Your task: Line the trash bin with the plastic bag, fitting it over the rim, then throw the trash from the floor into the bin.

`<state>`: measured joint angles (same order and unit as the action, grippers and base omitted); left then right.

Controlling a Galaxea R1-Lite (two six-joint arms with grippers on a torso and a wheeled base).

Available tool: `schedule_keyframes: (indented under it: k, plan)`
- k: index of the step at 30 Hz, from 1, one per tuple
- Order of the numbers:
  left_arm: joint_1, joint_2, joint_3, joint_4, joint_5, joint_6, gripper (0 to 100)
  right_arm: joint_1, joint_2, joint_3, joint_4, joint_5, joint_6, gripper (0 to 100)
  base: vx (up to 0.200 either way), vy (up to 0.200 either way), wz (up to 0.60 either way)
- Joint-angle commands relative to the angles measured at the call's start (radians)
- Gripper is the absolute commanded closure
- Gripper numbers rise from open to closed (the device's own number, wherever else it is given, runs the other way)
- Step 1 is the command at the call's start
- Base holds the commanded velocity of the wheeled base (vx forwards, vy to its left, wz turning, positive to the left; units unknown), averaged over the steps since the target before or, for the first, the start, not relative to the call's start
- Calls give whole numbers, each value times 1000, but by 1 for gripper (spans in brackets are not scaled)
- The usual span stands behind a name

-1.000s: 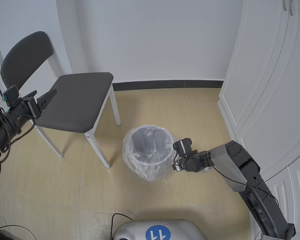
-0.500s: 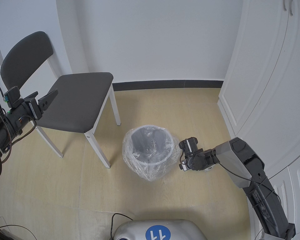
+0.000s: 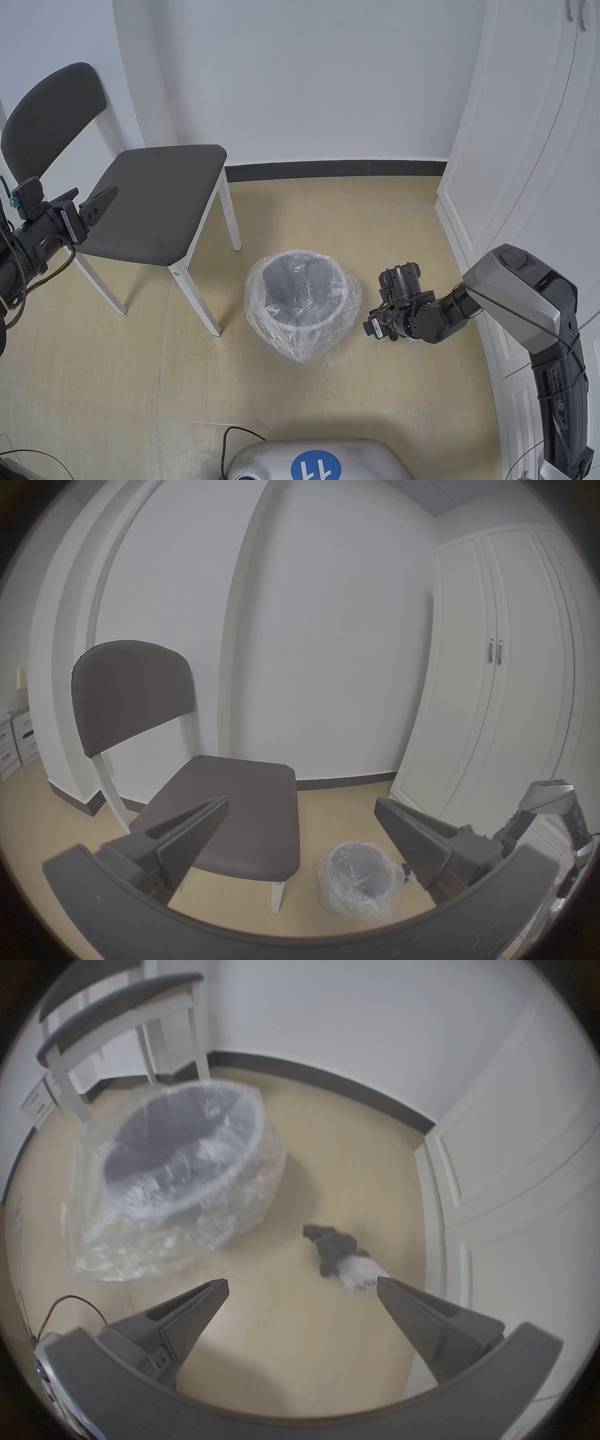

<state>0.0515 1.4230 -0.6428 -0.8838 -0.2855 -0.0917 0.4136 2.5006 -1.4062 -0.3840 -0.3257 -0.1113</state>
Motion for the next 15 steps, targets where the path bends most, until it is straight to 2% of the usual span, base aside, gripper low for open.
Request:
schedule_keyframes:
  k: [1, 3, 10, 15]
  plan:
    - [-7, 14, 6, -9, 0, 0, 0, 2, -13, 62, -115, 111, -97, 0, 0, 0, 0]
    - [-7, 19, 11, -23, -1, 1, 0, 2, 4, 59, -131, 149, -133, 0, 0, 0, 0]
    - [-7, 34, 25, -64, -1, 3, 0, 2, 64, -11, -118, 197, -237, 0, 0, 0, 0]
    - [-7, 25, 25, -64, -1, 3, 0, -3, 141, -108, -115, 234, -257, 0, 0, 0, 0]
